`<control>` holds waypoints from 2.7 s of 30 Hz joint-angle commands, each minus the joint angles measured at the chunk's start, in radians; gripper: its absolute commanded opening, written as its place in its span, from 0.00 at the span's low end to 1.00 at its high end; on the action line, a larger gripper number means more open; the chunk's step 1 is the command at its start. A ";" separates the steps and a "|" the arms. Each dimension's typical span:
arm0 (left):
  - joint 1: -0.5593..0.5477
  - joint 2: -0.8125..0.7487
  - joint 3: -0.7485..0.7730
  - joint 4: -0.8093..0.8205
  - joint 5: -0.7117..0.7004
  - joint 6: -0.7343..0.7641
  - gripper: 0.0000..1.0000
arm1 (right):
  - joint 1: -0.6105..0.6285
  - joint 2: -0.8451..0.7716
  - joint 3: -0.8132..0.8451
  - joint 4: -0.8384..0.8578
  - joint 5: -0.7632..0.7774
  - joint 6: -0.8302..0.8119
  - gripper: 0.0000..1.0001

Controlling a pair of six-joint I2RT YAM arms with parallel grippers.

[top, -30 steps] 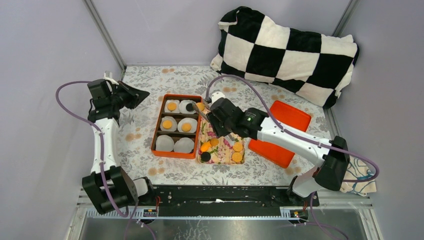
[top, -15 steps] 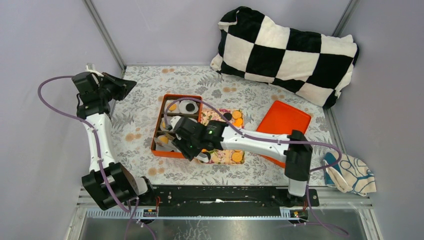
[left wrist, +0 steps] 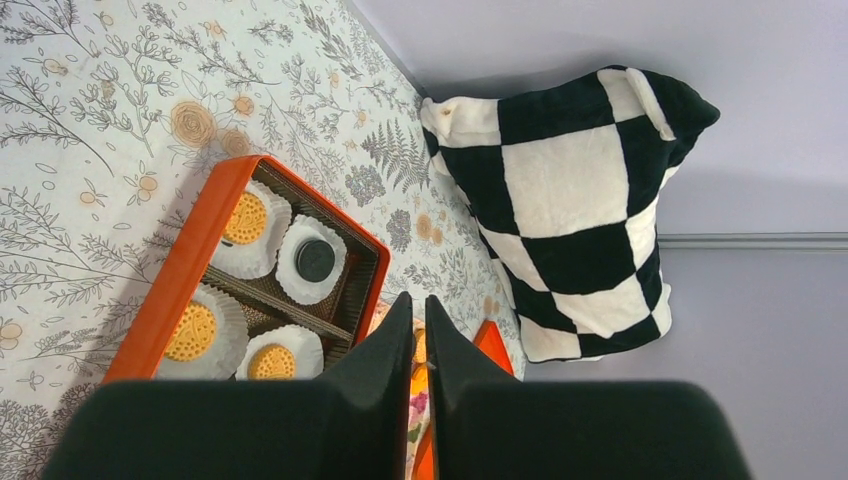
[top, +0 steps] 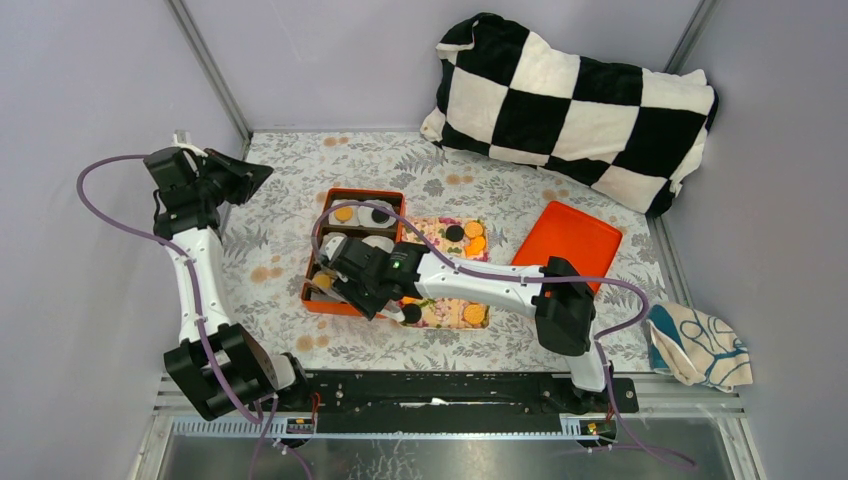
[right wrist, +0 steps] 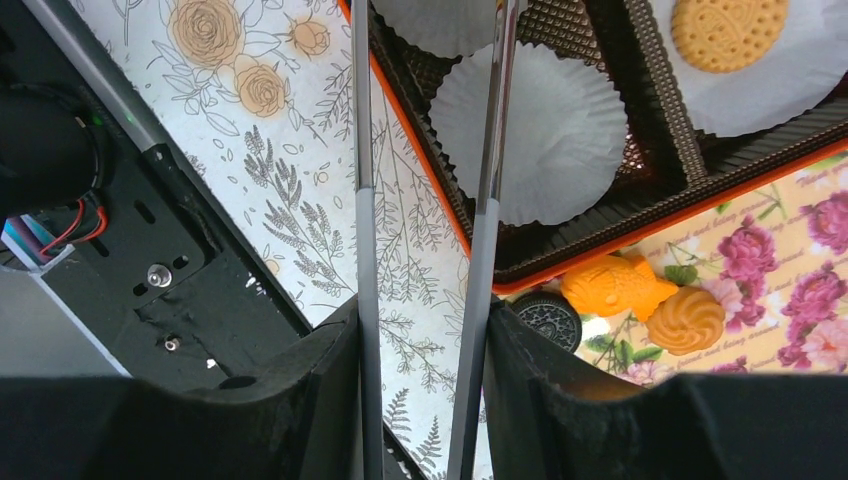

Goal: Pack the cookies

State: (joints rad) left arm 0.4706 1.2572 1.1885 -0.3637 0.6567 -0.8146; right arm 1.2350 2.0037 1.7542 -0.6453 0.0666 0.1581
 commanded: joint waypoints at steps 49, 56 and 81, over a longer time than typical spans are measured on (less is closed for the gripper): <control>-0.049 -0.173 -0.136 0.015 0.037 0.038 0.15 | 0.063 -0.772 -0.721 -0.242 0.163 0.458 0.48; -0.056 -0.173 -0.147 0.015 0.044 0.037 0.15 | 0.128 -0.730 -0.724 -0.222 0.071 0.456 0.51; -0.056 -0.176 -0.160 -0.011 0.059 0.070 0.15 | 0.136 -0.458 -0.515 -0.262 0.138 0.398 0.29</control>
State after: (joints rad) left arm 0.4194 1.0924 1.0473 -0.3660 0.6960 -0.7673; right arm 1.3659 1.5211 1.1831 -0.8597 0.1677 0.5632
